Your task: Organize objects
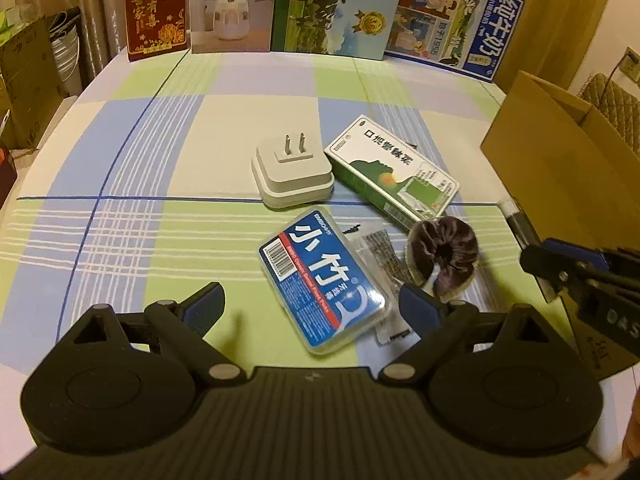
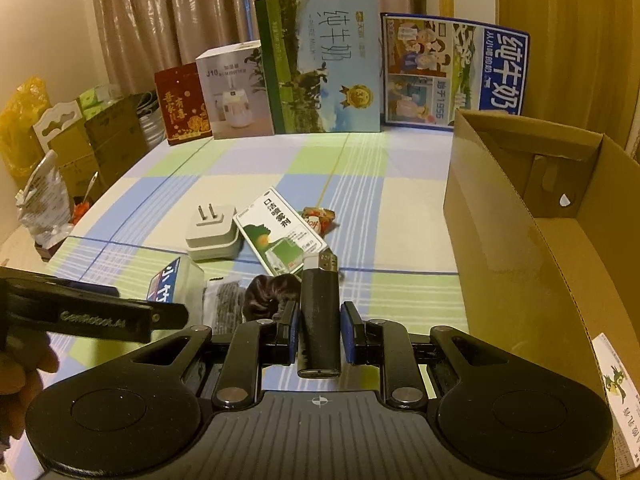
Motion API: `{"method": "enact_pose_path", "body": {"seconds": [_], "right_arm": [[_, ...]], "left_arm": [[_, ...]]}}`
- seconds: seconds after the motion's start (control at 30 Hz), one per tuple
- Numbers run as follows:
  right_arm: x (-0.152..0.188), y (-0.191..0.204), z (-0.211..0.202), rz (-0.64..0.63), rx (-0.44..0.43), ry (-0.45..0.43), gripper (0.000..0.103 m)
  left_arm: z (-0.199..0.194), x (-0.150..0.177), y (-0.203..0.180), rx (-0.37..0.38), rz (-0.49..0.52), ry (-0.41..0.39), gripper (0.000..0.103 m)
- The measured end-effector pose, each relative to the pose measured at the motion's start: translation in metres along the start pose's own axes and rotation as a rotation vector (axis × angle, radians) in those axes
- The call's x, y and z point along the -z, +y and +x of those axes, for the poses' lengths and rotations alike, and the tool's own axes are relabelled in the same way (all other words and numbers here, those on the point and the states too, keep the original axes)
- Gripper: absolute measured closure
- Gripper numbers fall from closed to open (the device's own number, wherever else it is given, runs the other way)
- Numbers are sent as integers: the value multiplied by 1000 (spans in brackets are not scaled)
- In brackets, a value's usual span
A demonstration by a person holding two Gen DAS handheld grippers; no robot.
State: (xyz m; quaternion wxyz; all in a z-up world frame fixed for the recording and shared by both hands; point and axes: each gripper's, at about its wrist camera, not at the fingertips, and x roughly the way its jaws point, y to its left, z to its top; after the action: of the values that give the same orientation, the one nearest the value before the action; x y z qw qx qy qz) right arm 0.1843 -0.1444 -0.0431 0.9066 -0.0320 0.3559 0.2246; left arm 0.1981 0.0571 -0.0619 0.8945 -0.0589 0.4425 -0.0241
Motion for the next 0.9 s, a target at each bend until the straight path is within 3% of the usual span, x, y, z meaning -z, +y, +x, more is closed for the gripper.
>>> {"method": "enact_pose_path", "body": {"seconds": [0.2,0.43,0.6,0.9], "right_arm": [[0,-1,2,11,-3,6,84],[0,-2,1,19,-4,9,84],[0,-1,2,17,-7,15,84],[0,1,5,21,-10,21,84]], "left_arm": [[14,-7,0,25,-26,15,16],[24,-9,3,16,-19,54,41],[24,-8,3,-25,39,67,42],[32,-7,9,-50,27,59,36]]}}
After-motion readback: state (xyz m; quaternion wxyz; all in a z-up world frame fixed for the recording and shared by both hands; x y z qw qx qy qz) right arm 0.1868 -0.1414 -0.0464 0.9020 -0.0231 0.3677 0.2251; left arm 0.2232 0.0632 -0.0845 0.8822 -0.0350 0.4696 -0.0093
